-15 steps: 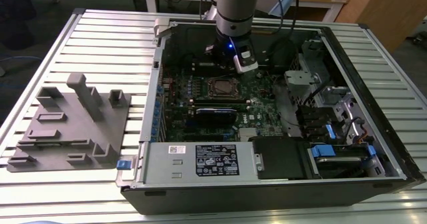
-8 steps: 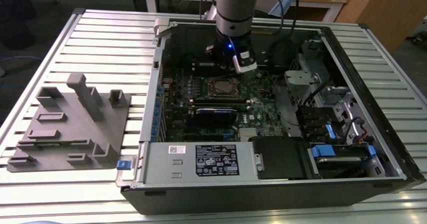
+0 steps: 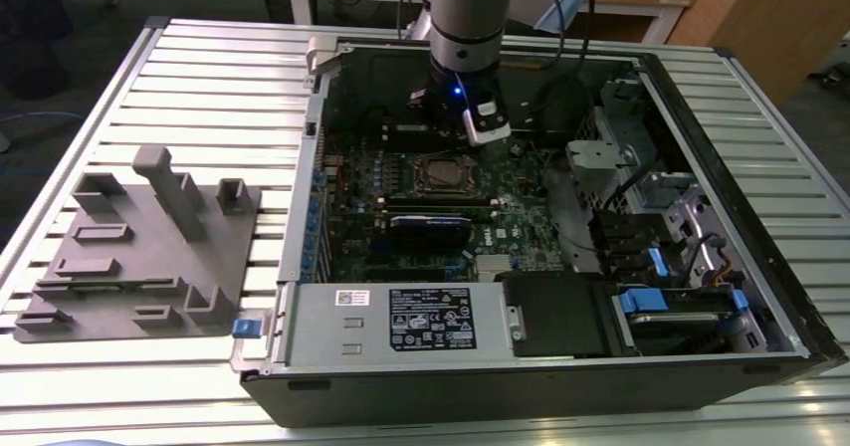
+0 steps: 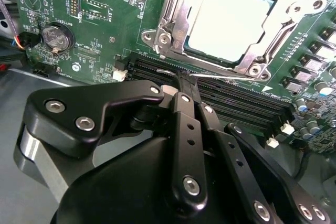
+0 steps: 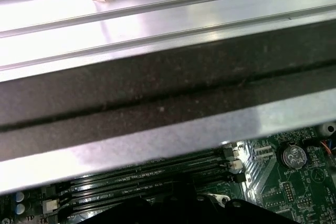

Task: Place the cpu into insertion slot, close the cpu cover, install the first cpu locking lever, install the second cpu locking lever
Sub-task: 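Install the first cpu locking lever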

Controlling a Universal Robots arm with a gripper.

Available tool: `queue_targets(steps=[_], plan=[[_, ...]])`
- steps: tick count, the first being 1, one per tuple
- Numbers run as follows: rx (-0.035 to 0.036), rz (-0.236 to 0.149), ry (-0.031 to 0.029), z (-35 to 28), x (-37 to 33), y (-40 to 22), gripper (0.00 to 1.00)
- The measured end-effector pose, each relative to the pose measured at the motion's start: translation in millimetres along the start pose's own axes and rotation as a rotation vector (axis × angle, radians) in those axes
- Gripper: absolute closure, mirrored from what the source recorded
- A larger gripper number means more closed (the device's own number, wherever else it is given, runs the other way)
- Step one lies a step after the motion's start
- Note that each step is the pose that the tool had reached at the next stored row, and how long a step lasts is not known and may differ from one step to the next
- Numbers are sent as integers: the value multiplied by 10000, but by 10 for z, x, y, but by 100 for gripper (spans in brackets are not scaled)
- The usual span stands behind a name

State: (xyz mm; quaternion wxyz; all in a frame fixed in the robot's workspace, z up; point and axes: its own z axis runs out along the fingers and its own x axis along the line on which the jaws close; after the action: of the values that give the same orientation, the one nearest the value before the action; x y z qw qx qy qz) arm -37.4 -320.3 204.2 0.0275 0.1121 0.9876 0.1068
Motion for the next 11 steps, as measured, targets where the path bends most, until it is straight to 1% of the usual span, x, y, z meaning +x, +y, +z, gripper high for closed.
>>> queue_targets(steps=[8, 9, 11], plan=[[0, 13, -4, 2, 1, 5, 89], [0, 12, -11, 3, 2, 5, 89], [-12, 4, -55, 9, 2, 3, 89]])
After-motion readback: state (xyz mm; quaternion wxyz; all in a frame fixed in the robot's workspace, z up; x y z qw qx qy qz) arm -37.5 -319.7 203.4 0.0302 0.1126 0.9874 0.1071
